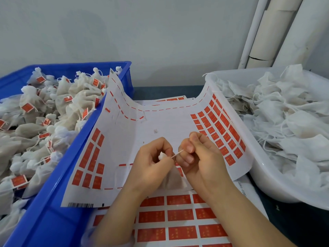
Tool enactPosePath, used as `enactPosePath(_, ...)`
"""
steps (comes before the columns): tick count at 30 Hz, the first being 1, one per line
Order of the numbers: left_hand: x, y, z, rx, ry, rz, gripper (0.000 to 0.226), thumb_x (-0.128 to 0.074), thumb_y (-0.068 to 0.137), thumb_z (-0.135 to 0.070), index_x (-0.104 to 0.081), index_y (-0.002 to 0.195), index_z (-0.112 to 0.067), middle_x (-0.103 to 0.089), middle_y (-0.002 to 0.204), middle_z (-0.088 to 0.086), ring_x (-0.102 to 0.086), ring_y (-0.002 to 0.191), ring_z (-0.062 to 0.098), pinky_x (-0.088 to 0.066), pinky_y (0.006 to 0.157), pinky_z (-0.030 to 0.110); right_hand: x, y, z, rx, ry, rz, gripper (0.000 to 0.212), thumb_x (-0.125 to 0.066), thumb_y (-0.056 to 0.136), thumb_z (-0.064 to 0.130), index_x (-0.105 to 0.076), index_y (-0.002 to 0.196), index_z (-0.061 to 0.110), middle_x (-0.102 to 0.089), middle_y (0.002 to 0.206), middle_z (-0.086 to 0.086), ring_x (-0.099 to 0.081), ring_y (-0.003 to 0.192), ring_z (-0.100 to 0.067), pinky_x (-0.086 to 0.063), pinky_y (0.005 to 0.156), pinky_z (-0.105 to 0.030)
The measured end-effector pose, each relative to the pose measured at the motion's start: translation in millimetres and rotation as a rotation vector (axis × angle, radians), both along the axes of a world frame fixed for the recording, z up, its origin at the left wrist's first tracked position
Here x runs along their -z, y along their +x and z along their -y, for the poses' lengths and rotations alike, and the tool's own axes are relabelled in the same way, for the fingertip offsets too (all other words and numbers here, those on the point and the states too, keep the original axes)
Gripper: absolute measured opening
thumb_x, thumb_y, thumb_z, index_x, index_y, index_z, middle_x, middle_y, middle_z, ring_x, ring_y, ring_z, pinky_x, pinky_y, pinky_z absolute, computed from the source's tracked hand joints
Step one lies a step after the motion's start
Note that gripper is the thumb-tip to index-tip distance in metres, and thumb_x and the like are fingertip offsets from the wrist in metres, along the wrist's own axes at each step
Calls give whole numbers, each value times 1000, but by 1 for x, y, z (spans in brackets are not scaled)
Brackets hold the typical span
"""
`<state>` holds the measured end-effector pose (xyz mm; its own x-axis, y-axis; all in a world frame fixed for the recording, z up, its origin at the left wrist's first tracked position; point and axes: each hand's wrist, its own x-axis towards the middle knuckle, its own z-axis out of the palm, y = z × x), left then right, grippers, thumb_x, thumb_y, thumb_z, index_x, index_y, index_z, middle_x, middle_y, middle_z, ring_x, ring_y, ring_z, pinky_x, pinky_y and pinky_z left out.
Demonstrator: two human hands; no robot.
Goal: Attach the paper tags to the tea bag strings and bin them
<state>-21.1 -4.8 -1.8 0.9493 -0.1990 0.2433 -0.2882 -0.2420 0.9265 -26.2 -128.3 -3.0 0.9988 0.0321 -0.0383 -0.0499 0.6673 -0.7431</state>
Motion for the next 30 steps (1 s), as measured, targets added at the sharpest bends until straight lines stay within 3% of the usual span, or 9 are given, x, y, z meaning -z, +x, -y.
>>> enactPosePath(3, 0, 0, 0, 19, 37, 19, 11, -46, 71, -12, -53, 63, -14, -49, 58, 0, -43, 52, 6, -37, 46, 15, -1, 0, 3, 2, -103, 41, 42, -38, 99, 15, -60, 63, 22, -48, 54, 2, -39, 44, -8, -38, 45, -19)
enactPosePath(6, 2, -1, 0, 7, 52, 50, 23, -56, 84, -6, -57, 66, -19, -53, 58, -6, -48, 51, 2, -38, 46, 9, -3, 0, 6, 2, -195, 64, 28, -38, 98, 18, -54, 76, 15, -52, 56, 1, -43, 46, -9, -43, 50, -19)
enactPosePath(12, 1, 0, -3, -26, 104, 43, 34, -52, 85, -4, -55, 59, -25, -51, 52, -13, -48, 51, -1, -36, 45, 7, -1, 1, 7, 70, -261, 72, 25, -38, 99, 16, -52, 78, 17, -51, 55, 4, -43, 47, -8, -44, 51, -19)
enactPosePath(16, -2, 0, -6, 2, 90, 14, 23, -46, 72, -18, -53, 53, -27, -46, 49, -11, -42, 48, 2, -33, 44, 12, 0, 3, 7, 106, -425, 95, 21, -40, 98, 18, -53, 82, 19, -51, 55, 5, -44, 48, -7, -45, 54, -18)
enactPosePath(21, 1, -2, 1, 108, 130, -21, 25, -60, 83, -16, -59, 60, -25, -49, 53, -13, -44, 50, 1, -36, 48, 10, 4, 3, 9, 117, -389, 52, 21, -42, 97, 14, -54, 80, 15, -55, 58, 2, -46, 48, -9, -44, 52, -22)
enactPosePath(23, 0, -3, 2, 132, 93, -29, 20, -61, 86, -12, -63, 67, -18, -49, 53, -12, -44, 49, 1, -37, 49, 10, 4, 2, 8, 114, -368, 41, 22, -44, 96, 15, -57, 79, 17, -60, 62, 0, -52, 51, -9, -47, 54, -21)
enactPosePath(25, -1, -3, 0, 131, 12, -44, 18, -62, 83, -16, -64, 66, -23, -54, 57, -6, -51, 53, 4, -43, 52, 13, 3, 2, 8, 101, -288, 61, 18, -46, 95, 15, -58, 82, 15, -65, 67, -2, -58, 56, -11, -50, 57, -19)
enactPosePath(28, -4, 0, -1, 73, -112, -72, 25, -63, 85, -9, -67, 67, -26, -64, 68, 1, -63, 63, 15, -52, 59, 19, 0, 3, 10, 113, -251, 90, 15, -47, 91, 28, -57, 97, 19, -72, 85, -1, -67, 70, -12, -55, 65, -23)
enactPosePath(30, -5, 0, 0, -12, -157, -69, 16, -64, 82, -12, -68, 71, -24, -66, 70, -1, -64, 65, 15, -53, 58, 18, 3, 5, 11, 116, -458, 108, 32, -47, 80, 51, -52, 106, 32, -70, 101, 5, -68, 86, -11, -56, 75, -26)
